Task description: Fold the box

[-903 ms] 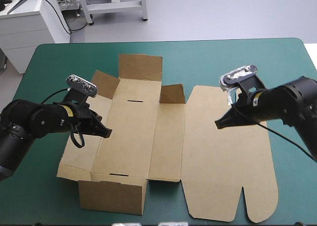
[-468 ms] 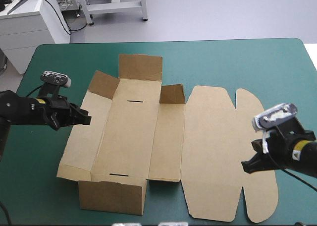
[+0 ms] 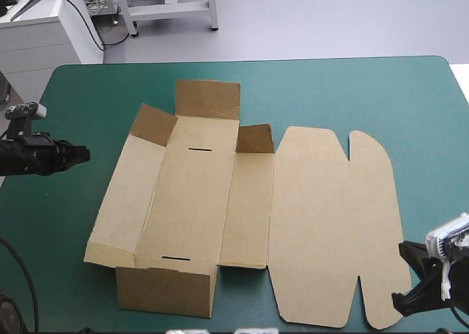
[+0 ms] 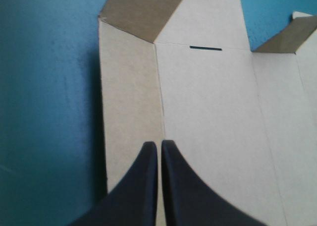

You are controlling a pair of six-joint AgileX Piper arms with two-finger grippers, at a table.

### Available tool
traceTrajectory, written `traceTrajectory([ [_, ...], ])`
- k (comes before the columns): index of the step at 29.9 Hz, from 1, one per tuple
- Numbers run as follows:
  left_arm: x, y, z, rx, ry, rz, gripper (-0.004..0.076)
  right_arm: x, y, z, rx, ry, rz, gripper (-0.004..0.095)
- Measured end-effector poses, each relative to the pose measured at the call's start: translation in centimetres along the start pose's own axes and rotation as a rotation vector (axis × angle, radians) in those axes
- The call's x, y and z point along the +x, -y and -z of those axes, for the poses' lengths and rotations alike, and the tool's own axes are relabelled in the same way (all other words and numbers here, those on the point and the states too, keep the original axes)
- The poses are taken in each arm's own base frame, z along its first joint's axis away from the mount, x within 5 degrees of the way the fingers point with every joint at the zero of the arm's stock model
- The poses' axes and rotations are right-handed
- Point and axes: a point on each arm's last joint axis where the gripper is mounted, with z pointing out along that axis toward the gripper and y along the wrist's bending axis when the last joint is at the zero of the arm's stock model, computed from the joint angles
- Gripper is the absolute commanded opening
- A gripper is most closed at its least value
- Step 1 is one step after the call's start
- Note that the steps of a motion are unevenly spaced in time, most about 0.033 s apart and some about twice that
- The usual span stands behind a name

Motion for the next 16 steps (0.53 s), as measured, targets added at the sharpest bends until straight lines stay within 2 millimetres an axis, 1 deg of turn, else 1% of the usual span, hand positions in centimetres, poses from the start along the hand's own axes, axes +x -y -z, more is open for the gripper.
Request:
traceTrajectory([
  [3,0.0,-1.3,0.1,-0.055,0.014,0.039,0.0086,0.9,-0.2,0.3,-0.024,0.013,-0.014,-0.0019],
  [4,0.0,-1.7,0.0,-0.069,0.011,0.047,0.0126,1.2,-0.3,0.2,-0.031,0.012,-0.018,-0.0019],
  [6,0.3,-2.7,-0.1,-0.093,-0.013,0.063,0.0232,1.8,-0.3,0.0,-0.041,0.004,-0.022,-0.0019],
  [8,0.5,-3.5,-0.3,-0.106,-0.034,0.082,0.0361,2.3,-0.4,-0.3,-0.054,-0.010,-0.028,-0.0019],
  [11,0.7,-4.7,-1.0,-0.107,-0.062,0.127,0.0520,2.9,-0.5,-1.0,-0.062,-0.039,-0.034,-0.0019],
  [13,0.9,-5.5,-1.8,-0.092,-0.092,0.165,0.0590,3.2,-0.4,-1.5,-0.062,-0.060,-0.036,-0.0019],
  [15,1.2,-6.1,-2.6,-0.068,-0.131,0.199,0.0616,3.5,-0.4,-1.9,-0.060,-0.077,-0.037,-0.0019],
  [16,1.3,-6.4,-2.9,-0.059,-0.145,0.211,0.0617,3.5,-0.4,-2.0,-0.060,-0.081,-0.037,-0.0019],
])
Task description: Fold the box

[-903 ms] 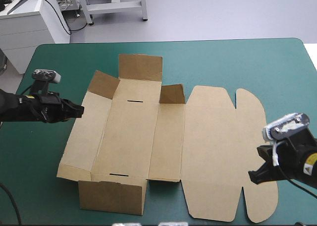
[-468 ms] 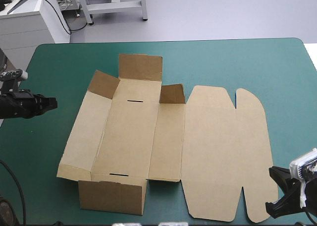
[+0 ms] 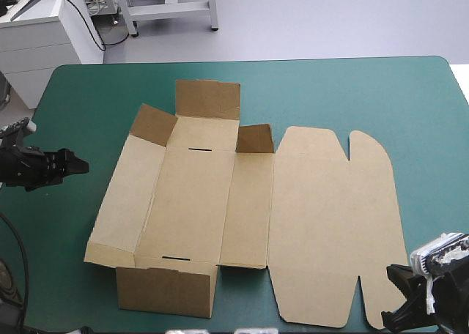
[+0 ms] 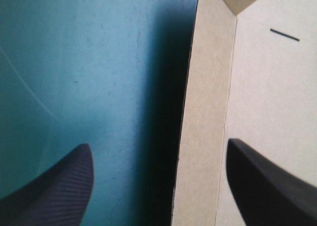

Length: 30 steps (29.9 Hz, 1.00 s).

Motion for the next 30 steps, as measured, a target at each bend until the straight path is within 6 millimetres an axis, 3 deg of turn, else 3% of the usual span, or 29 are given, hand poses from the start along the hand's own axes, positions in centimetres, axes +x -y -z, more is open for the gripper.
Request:
traceTrajectory([
  [6,-0.2,-1.6,-2.1,0.032,-0.059,0.054,0.0617,0.0,0.0,0.0,0.001,-0.001,0.004,-0.0019],
  [15,0.8,-2.2,-4.1,0.066,-0.117,0.098,0.0617,0.0,0.0,0.0,0.001,-0.001,0.010,-0.0019],
  [30,4.2,1.3,-8.7,0.100,-0.349,0.005,0.0617,0.0,0.0,0.0,0.001,-0.001,0.026,-0.0019],
])
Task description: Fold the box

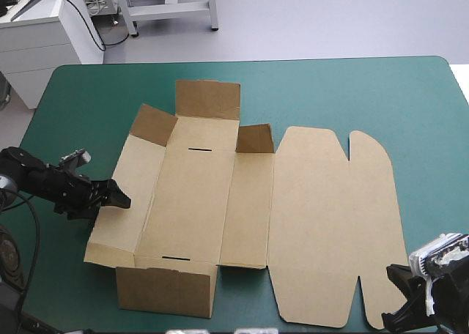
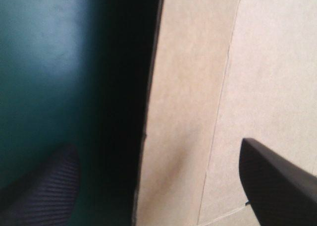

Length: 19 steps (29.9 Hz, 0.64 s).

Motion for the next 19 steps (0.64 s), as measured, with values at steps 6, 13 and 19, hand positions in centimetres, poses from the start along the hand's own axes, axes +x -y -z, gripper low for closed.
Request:
traceTrajectory([
  [6,0.8,0.2,-1.0,0.009,-0.031,0.009,0.0578,0.0,0.0,0.0,0.000,0.000,0.010,-0.0019],
  [13,1.7,0.4,-1.8,0.033,-0.050,0.022,0.0310,0.0,0.0,0.0,0.000,0.000,0.023,-0.0019],
  [19,2.0,0.4,-2.4,0.048,-0.079,0.030,0.0055,0.0,0.0,0.0,0.000,0.000,0.023,-0.0019],
])
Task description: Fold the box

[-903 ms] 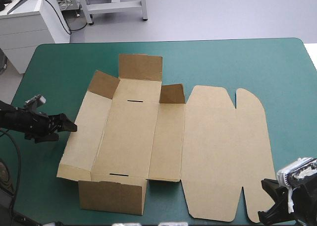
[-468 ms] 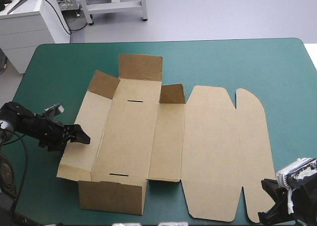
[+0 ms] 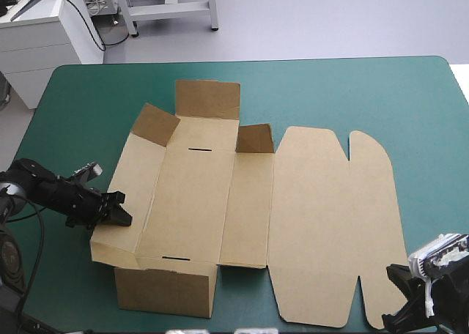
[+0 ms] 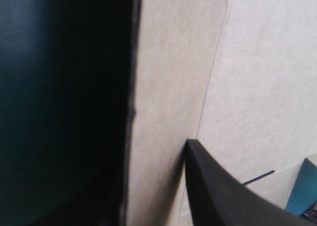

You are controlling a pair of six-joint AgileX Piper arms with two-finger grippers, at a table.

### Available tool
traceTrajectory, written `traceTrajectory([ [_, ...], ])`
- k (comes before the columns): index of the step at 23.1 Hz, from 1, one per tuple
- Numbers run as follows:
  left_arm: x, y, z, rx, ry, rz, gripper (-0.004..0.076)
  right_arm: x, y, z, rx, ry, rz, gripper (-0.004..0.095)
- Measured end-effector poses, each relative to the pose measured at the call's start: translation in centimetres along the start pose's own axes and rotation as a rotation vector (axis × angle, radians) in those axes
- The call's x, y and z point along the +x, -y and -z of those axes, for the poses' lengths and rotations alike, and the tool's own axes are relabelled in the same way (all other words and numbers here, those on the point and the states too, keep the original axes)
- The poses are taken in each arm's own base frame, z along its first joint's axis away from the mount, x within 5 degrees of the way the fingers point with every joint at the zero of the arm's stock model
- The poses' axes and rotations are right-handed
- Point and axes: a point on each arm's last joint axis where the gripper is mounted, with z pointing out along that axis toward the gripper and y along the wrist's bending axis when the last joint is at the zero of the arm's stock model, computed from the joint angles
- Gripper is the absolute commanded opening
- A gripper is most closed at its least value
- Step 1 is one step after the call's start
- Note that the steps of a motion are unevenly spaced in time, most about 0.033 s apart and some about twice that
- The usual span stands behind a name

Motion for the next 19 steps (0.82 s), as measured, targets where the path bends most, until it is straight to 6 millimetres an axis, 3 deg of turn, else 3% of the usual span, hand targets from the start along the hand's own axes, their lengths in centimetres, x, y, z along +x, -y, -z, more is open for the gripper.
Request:
traceTrajectory([
  [2,0.0,0.2,0.0,0.020,-0.002,0.004,-0.0007,0.0,0.0,0.0,0.000,0.000,0.000,-0.0019],
  [15,-0.5,1.0,0.4,0.037,-0.001,-0.034,-0.0008,0.0,0.4,0.0,0.039,-0.002,0.021,-0.0019],
  [19,-3.1,5.7,0.8,-0.140,-0.026,-0.263,-0.0008,0.0,0.8,0.1,0.093,-0.003,0.039,-0.0019],
])
